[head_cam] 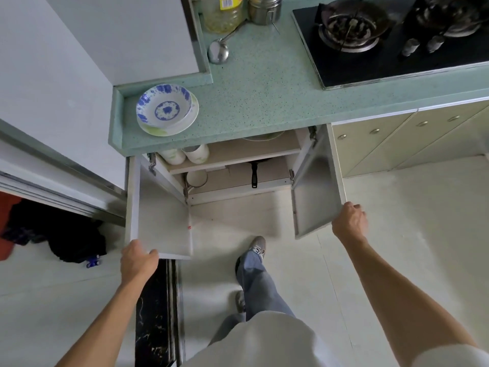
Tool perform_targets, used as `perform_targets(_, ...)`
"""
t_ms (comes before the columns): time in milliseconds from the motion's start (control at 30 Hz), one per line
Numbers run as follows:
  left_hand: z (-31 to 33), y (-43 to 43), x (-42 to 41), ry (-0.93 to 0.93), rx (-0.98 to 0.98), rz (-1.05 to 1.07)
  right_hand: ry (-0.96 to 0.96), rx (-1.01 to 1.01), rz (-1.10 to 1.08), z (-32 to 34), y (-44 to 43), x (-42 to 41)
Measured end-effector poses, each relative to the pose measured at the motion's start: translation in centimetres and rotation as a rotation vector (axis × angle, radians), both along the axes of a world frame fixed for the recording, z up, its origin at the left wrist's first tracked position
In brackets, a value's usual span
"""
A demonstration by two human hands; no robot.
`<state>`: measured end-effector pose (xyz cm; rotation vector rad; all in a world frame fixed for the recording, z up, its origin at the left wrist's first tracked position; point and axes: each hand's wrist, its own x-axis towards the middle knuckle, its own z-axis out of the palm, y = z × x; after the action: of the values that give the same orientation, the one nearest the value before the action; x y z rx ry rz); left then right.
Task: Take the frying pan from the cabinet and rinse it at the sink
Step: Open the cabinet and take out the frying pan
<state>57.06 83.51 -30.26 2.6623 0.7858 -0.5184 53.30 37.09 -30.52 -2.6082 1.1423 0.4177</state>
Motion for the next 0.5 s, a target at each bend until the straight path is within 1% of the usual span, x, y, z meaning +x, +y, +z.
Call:
perform_targets(67,0.1,-1.8,-0.6,-0.008,-0.031,-0.06,-0.011,0.006,0.01,0.5,0.6,-0.9)
perform_targets(200,-0.4,-6.4,-1.5,0.019,-0.156,-0.186,-0.052,0.089,0.13,0.7,2.6,-2.1)
perform_targets(333,-0.9,-10.3,-1.5,0.063,-0.282,-0.272,0.038,0.191,0.253,-0.1,3.8,-2.7)
perform_targets(500,-1.7,-13.6,0.3,0.12,-0.367,-0.287,0.12,0.249,0.301,-1.7,4.0,-1.1)
